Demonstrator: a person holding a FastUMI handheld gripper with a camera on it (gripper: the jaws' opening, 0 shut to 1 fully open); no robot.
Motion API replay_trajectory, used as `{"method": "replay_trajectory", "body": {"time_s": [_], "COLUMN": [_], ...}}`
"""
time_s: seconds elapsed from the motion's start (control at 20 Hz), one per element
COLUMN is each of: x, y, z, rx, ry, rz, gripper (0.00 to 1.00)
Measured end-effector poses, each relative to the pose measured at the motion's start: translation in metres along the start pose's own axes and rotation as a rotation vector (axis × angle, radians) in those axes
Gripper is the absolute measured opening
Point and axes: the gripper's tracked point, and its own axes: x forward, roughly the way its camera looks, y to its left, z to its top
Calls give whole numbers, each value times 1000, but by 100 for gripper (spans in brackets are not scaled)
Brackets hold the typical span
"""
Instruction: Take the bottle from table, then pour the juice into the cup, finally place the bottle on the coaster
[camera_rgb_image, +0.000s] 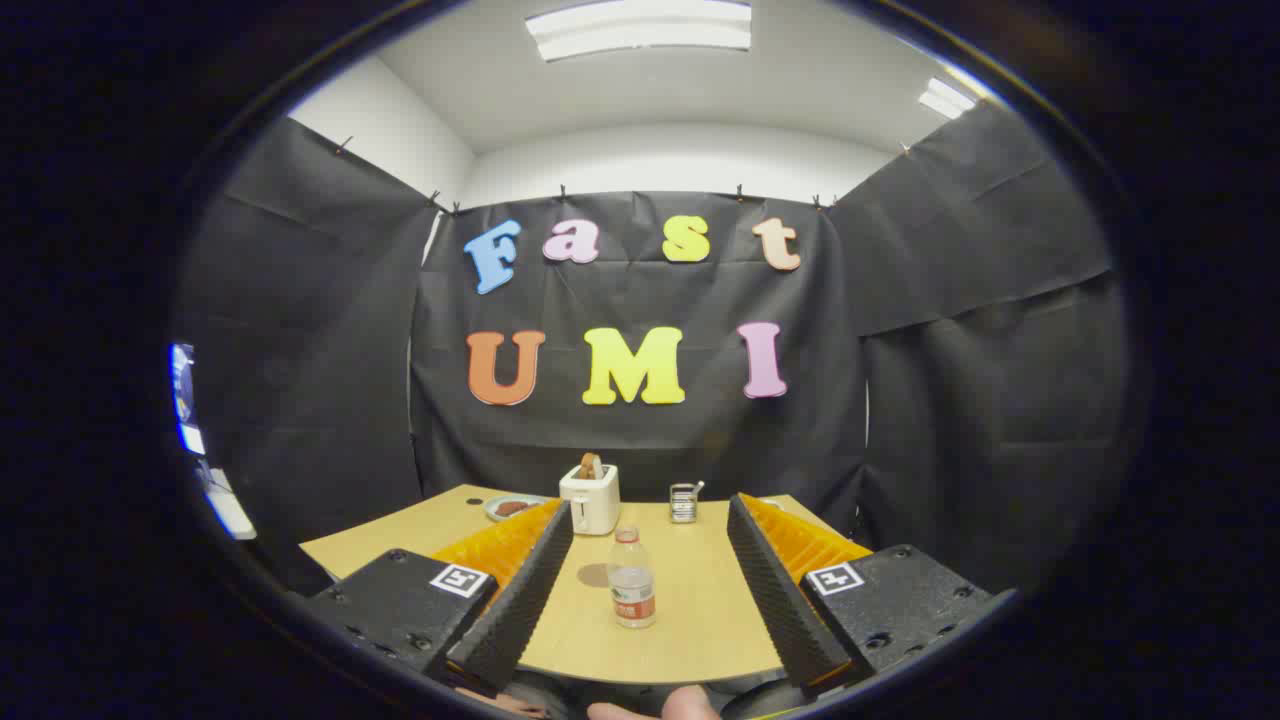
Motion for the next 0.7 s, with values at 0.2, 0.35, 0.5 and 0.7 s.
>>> {"method": "replay_trajectory", "body": {"time_s": [0.2,0.35,0.5,0.7], "x": [2,2,4,9], "y": [2,-4,-7,-8], "z": [-5,-4,-10,-19], "rx": [8,18,34,40], "ry": [9,2,-4,20], "rz": [9,-3,-11,-8], "gripper": [100,100,100,100]}}
